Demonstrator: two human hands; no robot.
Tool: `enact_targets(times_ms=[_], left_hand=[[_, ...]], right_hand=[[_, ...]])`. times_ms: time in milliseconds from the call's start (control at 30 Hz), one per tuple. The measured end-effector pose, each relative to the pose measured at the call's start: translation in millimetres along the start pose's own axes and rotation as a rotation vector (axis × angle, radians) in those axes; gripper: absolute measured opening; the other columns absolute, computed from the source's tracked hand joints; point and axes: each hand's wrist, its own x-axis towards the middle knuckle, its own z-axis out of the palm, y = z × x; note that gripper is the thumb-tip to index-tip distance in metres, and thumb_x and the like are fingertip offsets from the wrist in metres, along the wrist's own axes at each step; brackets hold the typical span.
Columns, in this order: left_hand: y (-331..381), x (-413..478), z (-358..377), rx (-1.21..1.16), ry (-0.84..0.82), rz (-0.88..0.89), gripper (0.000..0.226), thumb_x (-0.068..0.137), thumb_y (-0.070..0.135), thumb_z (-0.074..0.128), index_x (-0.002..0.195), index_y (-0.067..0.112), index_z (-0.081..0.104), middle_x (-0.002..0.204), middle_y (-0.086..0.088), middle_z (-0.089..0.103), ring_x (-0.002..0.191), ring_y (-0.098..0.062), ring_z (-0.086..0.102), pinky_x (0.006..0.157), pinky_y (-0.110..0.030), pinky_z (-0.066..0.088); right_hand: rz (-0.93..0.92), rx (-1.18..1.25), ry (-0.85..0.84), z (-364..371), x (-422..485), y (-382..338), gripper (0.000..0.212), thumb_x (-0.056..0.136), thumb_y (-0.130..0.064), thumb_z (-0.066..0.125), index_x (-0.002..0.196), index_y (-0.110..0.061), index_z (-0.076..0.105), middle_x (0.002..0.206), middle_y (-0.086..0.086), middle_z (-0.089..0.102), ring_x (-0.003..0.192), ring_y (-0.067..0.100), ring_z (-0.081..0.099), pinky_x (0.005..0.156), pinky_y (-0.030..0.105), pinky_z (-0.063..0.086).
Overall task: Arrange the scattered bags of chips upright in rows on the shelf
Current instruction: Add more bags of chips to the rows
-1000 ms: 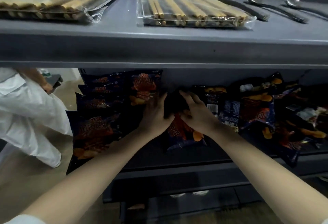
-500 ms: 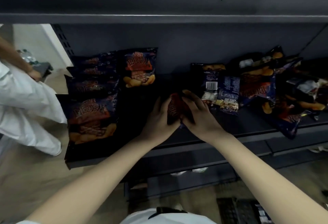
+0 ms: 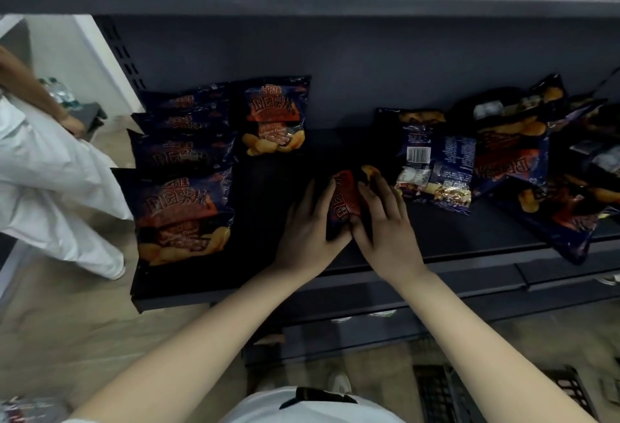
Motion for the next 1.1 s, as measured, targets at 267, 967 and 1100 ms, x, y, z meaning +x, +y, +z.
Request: enact_targets(times_ms=[267, 967, 1100], left_hand=[[1.1, -2.3, 0.2, -0.105, 0.055, -0.038, 0.089, 0.081, 0.052, 0.054, 0.149, 0.015, 0.011, 0.151, -0.011, 0.028, 0.136, -0.023, 0.025, 0.114, -0.043, 0.021], [-6.8, 26.2, -144.6, -0.357, -0.132, -0.028, 0.049, 0.075, 0.019, 0.076, 0.104, 0.052, 0.053, 0.103, 0.032, 0.057, 0.097, 0.020, 0.052, 0.078, 0.003, 0.036], [-6.7, 22.9, -160.2, -0.308, -0.279, -0.009, 0.049, 0.075, 0.024, 0.077, 0.105, 0.054, 0.051, 0.110, 0.039, 0.048, 0.102, 0.028, 0.042, 0.080, 0.006, 0.030]], right_hand=[[0.020, 0.088, 0.033, 2.8, -4.4, 1.5, 0.057, 0.094, -0.040, 0.043, 0.144, -0.016, 0.035, 0.156, 0.009, 0.022, 0.142, 0.033, 0.018, 0.117, 0.042, 0.018], [-0.055, 0.627, -0.003, -56.1, 37.8, -21.5, 0.059, 0.091, -0.043, 0.057, 0.141, -0.022, 0.033, 0.142, 0.002, 0.042, 0.131, 0.008, 0.040, 0.106, 0.021, 0.036], [0.023, 0.880, -0.526, -57.7, 46.0, -26.1, 0.074, 0.080, -0.036, 0.071, 0.140, -0.030, 0.029, 0.135, -0.009, 0.050, 0.122, 0.000, 0.049, 0.098, 0.020, 0.042]])
